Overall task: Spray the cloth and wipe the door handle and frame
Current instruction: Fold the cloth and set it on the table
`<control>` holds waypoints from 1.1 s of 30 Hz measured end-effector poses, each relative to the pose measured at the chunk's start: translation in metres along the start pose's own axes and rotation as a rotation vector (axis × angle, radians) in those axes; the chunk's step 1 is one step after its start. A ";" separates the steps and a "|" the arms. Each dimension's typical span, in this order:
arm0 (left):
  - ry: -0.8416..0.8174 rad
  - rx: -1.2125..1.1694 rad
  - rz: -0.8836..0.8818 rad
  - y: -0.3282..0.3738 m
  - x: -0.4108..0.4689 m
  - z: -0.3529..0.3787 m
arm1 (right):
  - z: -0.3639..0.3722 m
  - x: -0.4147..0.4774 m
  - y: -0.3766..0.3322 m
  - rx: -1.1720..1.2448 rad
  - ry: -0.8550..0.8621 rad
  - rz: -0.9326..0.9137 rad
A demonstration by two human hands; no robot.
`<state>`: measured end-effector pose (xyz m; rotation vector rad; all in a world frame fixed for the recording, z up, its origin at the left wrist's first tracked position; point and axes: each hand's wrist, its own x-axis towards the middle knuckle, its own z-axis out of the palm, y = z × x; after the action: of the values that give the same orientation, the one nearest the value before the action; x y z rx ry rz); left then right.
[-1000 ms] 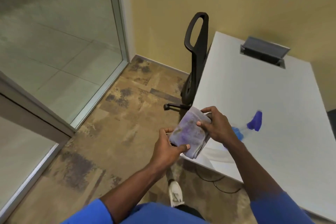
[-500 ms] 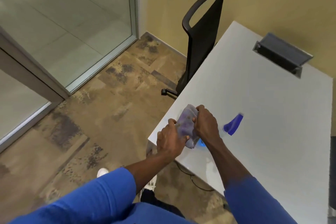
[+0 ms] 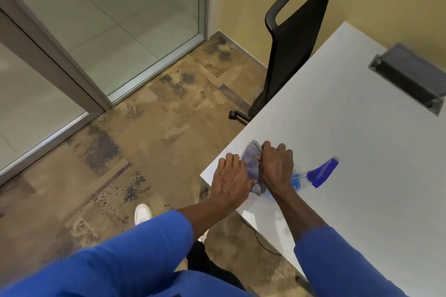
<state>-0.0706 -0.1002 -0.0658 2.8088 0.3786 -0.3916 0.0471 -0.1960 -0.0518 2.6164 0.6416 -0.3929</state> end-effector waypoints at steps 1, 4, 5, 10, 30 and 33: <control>-0.017 0.005 0.000 0.002 0.000 -0.001 | 0.003 0.001 -0.001 -0.018 0.004 0.002; 0.006 -0.083 -0.027 0.009 0.001 -0.007 | 0.012 0.001 -0.007 0.115 0.023 0.017; 0.025 -0.128 -0.033 0.011 0.002 -0.009 | 0.014 -0.001 -0.010 0.170 0.051 0.010; 0.049 -0.141 0.022 0.016 0.008 -0.002 | 0.014 -0.006 -0.009 0.241 0.161 -0.029; -0.024 0.297 0.452 0.014 -0.045 0.028 | 0.013 -0.006 -0.006 0.241 0.077 0.062; -0.038 0.258 0.467 0.013 -0.037 0.026 | 0.016 -0.007 -0.007 0.305 0.088 0.074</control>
<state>-0.1072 -0.1288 -0.0760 3.0036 -0.3606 -0.4077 0.0352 -0.2004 -0.0652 2.9513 0.5471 -0.3805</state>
